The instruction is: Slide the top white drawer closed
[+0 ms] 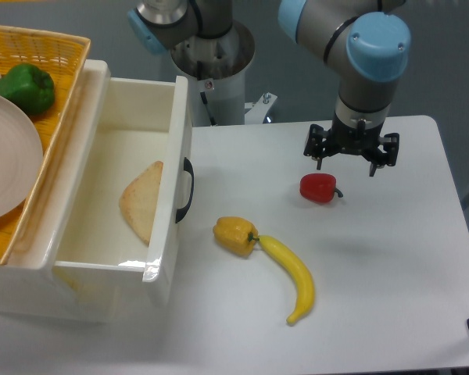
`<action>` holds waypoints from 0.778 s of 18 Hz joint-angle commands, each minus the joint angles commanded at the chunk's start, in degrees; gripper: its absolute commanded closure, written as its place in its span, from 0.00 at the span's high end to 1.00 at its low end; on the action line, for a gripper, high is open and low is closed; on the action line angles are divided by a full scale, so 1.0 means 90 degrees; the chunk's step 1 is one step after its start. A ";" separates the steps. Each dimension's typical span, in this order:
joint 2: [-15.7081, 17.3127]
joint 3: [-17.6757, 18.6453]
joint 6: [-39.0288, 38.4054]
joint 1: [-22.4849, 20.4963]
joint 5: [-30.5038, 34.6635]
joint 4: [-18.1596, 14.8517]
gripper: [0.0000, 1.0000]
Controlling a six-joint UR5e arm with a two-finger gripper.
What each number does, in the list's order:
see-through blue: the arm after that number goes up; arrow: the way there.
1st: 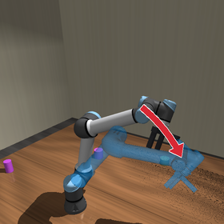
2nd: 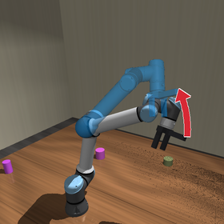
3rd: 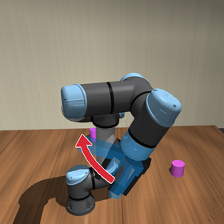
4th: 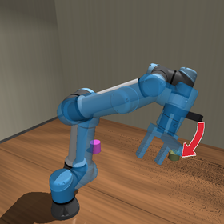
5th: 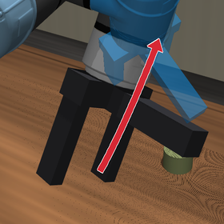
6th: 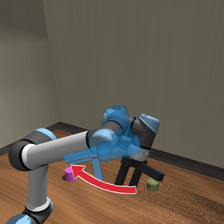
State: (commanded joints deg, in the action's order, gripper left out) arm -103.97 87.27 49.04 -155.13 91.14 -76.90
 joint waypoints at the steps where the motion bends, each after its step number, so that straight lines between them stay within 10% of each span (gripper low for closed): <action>1: -0.0039 0.0000 0.0000 0.0010 0.0000 0.0010 1.00; 14: -0.0030 0.0234 -0.0303 0.0088 0.0029 0.0244 1.00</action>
State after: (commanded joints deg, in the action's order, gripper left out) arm -104.24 89.38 46.32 -154.34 91.41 -74.71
